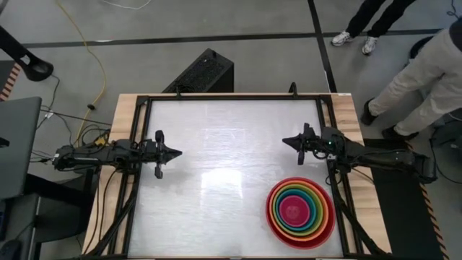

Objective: Nest bowls inside each other
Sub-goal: Return to Home Position

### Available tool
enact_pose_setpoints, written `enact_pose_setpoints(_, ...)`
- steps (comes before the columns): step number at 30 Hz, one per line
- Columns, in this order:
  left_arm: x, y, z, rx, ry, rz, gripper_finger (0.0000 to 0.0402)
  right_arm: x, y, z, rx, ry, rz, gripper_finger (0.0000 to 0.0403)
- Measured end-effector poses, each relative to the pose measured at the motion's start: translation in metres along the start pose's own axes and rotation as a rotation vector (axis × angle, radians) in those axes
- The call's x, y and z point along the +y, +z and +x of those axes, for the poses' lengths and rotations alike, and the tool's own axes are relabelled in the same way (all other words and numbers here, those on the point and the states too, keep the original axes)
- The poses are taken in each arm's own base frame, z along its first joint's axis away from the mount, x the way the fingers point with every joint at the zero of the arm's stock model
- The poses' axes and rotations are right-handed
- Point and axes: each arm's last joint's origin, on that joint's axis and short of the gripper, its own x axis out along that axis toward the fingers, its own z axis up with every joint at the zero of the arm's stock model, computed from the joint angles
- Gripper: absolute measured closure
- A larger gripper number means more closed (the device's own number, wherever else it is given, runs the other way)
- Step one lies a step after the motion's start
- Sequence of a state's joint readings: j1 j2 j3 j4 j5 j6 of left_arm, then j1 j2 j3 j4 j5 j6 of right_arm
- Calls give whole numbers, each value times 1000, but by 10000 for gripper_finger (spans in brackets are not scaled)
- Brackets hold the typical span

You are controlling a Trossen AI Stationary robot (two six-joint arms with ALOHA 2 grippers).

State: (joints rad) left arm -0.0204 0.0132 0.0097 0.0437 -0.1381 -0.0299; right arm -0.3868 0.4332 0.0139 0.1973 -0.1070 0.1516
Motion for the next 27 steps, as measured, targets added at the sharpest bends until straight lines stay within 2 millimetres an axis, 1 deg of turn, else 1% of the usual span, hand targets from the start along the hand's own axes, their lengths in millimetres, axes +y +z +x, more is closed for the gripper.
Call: enact_pose_setpoints(27, 0, 0, 0, 0, 0, 0, 401, 0, -2, 0, 18, -3, 0, 395)
